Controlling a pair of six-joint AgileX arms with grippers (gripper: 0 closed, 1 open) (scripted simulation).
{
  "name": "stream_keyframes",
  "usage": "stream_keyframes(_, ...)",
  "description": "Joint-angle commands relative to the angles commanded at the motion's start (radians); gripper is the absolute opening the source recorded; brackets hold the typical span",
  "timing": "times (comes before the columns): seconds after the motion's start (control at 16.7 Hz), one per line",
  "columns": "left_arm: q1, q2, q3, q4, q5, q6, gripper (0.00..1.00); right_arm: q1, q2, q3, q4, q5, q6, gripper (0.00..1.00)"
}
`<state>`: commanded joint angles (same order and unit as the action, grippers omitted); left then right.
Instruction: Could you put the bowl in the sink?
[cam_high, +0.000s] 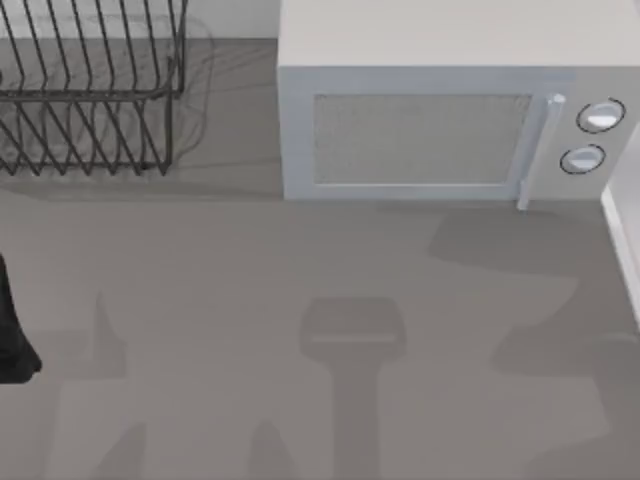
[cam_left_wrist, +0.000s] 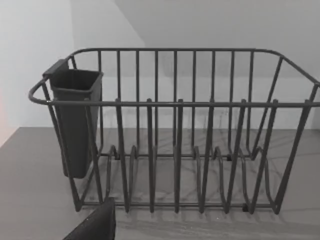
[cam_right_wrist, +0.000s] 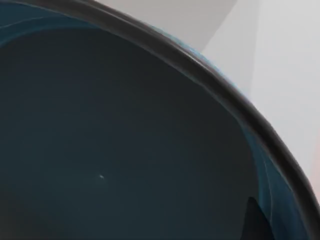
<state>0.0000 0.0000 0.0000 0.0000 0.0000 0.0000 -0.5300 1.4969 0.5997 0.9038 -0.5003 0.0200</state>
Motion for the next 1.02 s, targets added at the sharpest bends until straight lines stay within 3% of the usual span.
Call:
stream_keyframes(0.3, 0.000, 0.000, 0.000, 0.000, 0.000, 0.000, 1.00, -0.003, 0.111, -0.012, 0.115, -0.002, 0.000, 0.00)
stream_keyframes(0.78, 0.000, 0.000, 0.000, 0.000, 0.000, 0.000, 1.00, -0.003, 0.585, -0.084, 0.685, 0.003, -0.006, 0.00)
stream_keyframes(1.02, 0.000, 0.000, 0.000, 0.000, 0.000, 0.000, 1.00, 0.002, 0.712, -0.109, 0.822, 0.008, -0.005, 0.00)
